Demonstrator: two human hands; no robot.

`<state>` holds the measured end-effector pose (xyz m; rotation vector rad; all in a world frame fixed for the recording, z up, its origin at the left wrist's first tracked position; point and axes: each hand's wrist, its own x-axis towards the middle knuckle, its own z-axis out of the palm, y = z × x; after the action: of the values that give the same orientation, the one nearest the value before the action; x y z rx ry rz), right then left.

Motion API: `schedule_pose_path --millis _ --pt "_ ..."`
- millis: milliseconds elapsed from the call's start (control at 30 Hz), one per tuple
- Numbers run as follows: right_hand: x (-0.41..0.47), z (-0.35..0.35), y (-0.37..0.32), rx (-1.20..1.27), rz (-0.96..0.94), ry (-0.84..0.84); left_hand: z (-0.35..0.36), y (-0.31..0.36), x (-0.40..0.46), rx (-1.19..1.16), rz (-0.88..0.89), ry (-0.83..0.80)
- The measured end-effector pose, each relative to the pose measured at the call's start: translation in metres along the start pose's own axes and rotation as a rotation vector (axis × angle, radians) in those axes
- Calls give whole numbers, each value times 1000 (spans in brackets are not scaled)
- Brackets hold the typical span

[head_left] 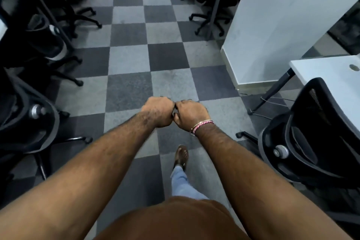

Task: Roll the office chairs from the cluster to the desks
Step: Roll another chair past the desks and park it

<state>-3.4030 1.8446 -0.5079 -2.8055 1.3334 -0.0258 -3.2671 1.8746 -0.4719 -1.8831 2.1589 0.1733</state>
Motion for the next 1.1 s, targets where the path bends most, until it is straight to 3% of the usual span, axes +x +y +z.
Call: schedule_pose_path --millis 233,533,733,900,1100 --pt "201 -21 78 18 -71 -42 -60 -90 174 -35 -91 -11" --pt "399 -39 149 17 -116 -36 -106 -194 344 -98 -106 -3" --pt "579 -8 181 6 -44 -66 -116 -308 503 -21 -22 -25" --pt "728 -28 201 -3 -5 -37 -158 -407 619 5 42 -37" --pt "890 -43 221 46 6 11 -199 -515 739 -25 -5 -2"
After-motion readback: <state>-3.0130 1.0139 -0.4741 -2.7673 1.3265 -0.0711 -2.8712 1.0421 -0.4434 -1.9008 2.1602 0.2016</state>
